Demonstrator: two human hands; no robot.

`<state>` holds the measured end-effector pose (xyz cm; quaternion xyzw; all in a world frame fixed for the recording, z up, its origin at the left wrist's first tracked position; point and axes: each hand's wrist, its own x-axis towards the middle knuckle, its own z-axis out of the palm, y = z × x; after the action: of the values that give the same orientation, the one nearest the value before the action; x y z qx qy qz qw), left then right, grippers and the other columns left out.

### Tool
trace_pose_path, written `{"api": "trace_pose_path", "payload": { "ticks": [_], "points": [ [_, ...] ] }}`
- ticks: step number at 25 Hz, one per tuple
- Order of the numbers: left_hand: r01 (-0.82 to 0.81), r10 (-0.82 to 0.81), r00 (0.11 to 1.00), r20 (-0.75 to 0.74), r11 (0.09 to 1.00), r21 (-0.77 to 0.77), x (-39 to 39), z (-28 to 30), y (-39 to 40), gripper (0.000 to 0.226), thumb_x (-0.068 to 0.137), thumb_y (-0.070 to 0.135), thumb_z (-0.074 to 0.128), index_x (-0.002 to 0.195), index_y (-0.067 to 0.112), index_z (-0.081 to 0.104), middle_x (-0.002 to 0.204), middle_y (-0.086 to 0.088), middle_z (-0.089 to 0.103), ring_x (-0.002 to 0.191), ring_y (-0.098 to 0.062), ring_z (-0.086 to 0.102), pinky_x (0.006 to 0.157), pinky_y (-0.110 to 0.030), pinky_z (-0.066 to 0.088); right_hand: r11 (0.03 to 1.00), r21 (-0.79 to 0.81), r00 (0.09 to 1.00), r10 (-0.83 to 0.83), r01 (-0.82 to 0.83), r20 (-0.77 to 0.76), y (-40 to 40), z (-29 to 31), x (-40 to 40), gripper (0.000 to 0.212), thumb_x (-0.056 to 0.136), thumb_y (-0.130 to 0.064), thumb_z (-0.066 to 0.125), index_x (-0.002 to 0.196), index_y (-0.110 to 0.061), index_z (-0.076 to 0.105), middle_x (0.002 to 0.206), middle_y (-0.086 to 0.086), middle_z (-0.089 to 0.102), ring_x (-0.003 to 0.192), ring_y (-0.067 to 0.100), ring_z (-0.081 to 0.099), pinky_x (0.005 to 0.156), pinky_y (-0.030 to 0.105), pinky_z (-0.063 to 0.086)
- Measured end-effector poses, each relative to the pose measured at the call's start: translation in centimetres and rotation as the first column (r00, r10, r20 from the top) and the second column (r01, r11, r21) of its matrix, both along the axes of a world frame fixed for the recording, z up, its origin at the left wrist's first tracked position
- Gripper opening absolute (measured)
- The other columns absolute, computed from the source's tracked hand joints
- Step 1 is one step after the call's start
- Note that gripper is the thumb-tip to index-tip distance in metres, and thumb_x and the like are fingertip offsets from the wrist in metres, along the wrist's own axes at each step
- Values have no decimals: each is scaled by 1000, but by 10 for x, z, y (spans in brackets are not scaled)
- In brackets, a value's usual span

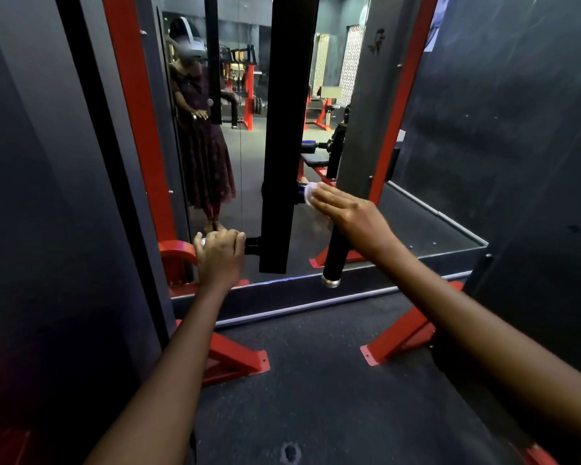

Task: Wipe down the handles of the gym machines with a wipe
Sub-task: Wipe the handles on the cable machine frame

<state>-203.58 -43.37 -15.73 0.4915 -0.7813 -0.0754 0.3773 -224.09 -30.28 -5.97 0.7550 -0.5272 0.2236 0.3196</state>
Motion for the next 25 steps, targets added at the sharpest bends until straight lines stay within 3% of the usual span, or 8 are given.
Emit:
{"api": "trace_pose_path", "payload": {
  "ticks": [3,5,8,12,14,19,21,25],
  "points": [
    [15,-15,1000,1,1000,0,0,-2,-2,45,97,36,29,87,10,64,90,-11,63,99,-32,54,109,-48,18,999,-35,1000,-10,10,19,27,9,-13,33,87,-9,47,114,-4,65,119,11,64,104,29,64,75,39,58],
    [19,-19,1000,-22,1000,-19,-1,-2,-1,44,97,35,30,84,8,63,88,-13,63,97,-33,54,109,-50,19,997,-78,997,-20,25,69,24,17,-5,30,84,-1,56,112,-6,66,118,9,65,99,28,66,68,40,58],
    [20,-22,999,-29,998,-51,-2,-3,3,41,96,32,34,84,6,63,89,-15,64,96,-35,55,109,-52,19,999,-34,995,-32,35,92,-8,17,23,49,74,16,61,119,-4,62,126,14,60,115,30,58,86,50,52],
    [25,-24,1000,15,999,-21,3,-2,2,54,95,42,24,90,6,64,92,-15,64,98,-35,55,108,-51,19,999,38,1000,0,-1,28,-5,-5,1,53,72,21,59,121,-2,61,133,14,54,125,28,49,106,37,38],
    [27,-26,999,37,999,-31,3,-1,4,64,89,49,16,89,7,64,92,-13,64,96,-35,55,108,-51,20,1000,-16,1000,-3,3,30,15,-16,-17,54,71,19,63,121,-2,61,133,12,54,126,26,48,104,36,40],
    [69,-69,997,-30,998,-4,1,1,5,44,98,33,30,93,10,67,100,-11,65,107,-30,53,113,-50,11,978,-208,994,0,23,107,11,-4,-3,42,71,12,72,110,-4,68,119,14,64,112,29,60,89,44,52],
    [93,-92,994,-56,995,20,2,0,4,43,98,32,31,97,11,68,110,-9,64,123,-28,46,114,-48,7,989,-151,995,1,13,97,-10,6,16,46,72,16,64,114,-3,66,121,15,62,115,30,58,94,50,48],
    [143,-146,986,-84,989,-40,3,-5,1,27,100,14,44,104,4,68,130,-10,58,141,-29,28,116,-41,6,993,-112,998,33,-26,54,-11,-9,3,48,73,21,54,116,2,63,124,18,59,118,31,55,103,37,40]
  ]
}}
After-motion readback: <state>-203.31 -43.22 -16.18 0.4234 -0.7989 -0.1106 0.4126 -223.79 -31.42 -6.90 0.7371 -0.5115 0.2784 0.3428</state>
